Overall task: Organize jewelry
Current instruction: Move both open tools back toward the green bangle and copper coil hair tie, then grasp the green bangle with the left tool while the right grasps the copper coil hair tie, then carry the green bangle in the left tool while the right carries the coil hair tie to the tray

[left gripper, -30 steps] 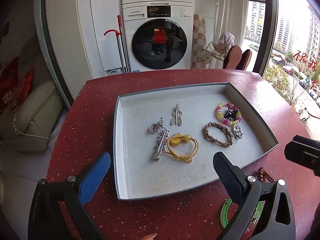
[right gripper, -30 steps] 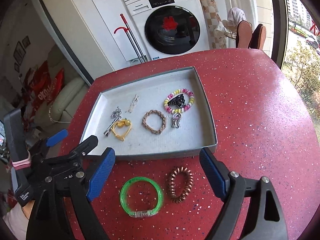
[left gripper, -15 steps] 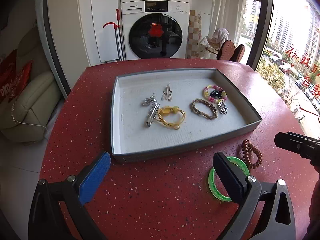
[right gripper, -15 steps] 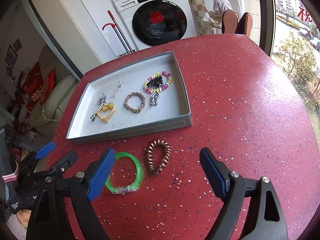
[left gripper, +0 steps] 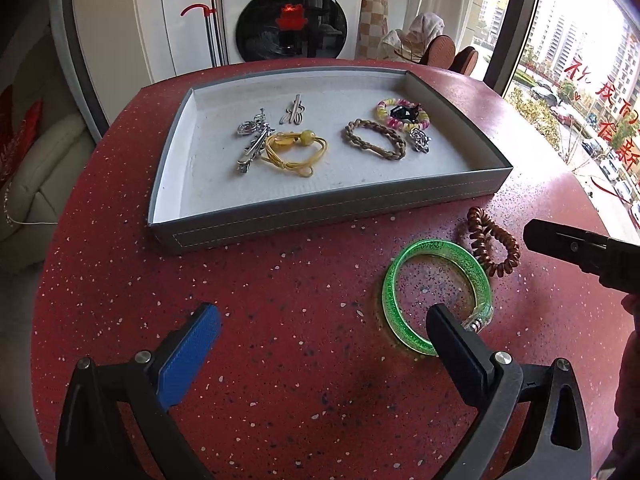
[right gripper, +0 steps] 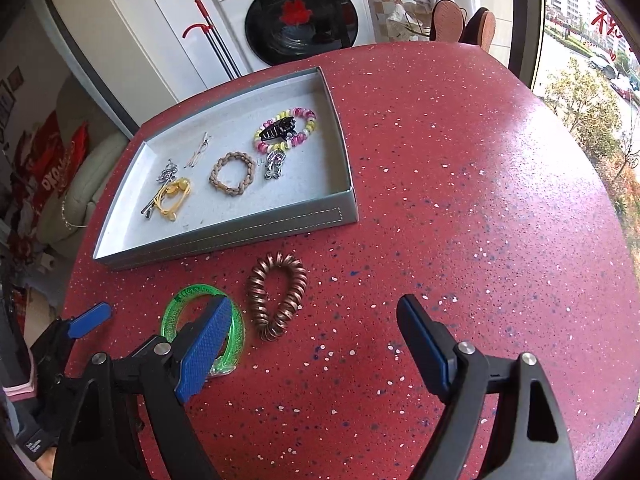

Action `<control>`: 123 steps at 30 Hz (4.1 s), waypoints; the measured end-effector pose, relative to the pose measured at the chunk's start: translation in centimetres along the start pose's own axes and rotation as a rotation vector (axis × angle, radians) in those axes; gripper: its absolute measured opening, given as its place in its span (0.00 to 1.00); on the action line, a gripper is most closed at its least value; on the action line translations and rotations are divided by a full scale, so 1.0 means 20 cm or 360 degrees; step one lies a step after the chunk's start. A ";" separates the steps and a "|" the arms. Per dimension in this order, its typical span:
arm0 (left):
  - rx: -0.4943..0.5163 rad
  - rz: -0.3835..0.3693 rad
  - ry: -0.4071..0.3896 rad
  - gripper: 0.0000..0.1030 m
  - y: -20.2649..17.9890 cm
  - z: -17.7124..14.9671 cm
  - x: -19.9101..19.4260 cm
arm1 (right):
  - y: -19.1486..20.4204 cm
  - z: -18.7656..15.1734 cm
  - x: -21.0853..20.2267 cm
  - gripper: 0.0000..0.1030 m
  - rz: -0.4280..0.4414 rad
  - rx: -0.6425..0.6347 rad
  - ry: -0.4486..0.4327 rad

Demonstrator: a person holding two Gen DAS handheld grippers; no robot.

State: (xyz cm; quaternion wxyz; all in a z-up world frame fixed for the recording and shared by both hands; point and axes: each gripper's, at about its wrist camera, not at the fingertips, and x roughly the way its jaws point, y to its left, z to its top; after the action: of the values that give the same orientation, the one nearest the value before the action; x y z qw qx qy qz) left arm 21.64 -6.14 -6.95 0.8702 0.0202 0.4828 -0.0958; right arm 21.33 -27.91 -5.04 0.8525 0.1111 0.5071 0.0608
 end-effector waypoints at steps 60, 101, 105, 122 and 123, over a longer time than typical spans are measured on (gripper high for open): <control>0.0040 -0.0142 -0.0198 0.25 0.14 0.20 -0.26 | 0.29 0.10 -0.20 0.11 -0.0040 -0.0305 -0.0179; -0.0108 0.0029 -0.0312 0.25 0.31 0.48 -0.16 | 0.25 0.39 0.00 0.11 0.0021 -0.0119 -0.0200; -0.0112 0.0065 -0.0316 0.25 0.30 0.51 -0.11 | 0.24 0.42 0.06 0.11 0.0015 -0.0107 -0.0186; -0.0074 0.0169 -0.0207 0.25 0.27 0.51 0.15 | 0.22 0.44 0.31 0.12 -0.0082 -0.0114 -0.0086; -0.0076 0.0167 -0.0200 0.25 0.27 0.51 0.16 | 0.22 0.44 0.31 0.12 -0.0081 -0.0115 -0.0085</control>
State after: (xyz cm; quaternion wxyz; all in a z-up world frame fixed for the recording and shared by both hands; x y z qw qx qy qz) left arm 32.80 -2.52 -4.46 0.9029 0.0186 0.4276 -0.0397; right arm 32.05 -23.46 -5.27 0.8706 0.0690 0.4842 0.0544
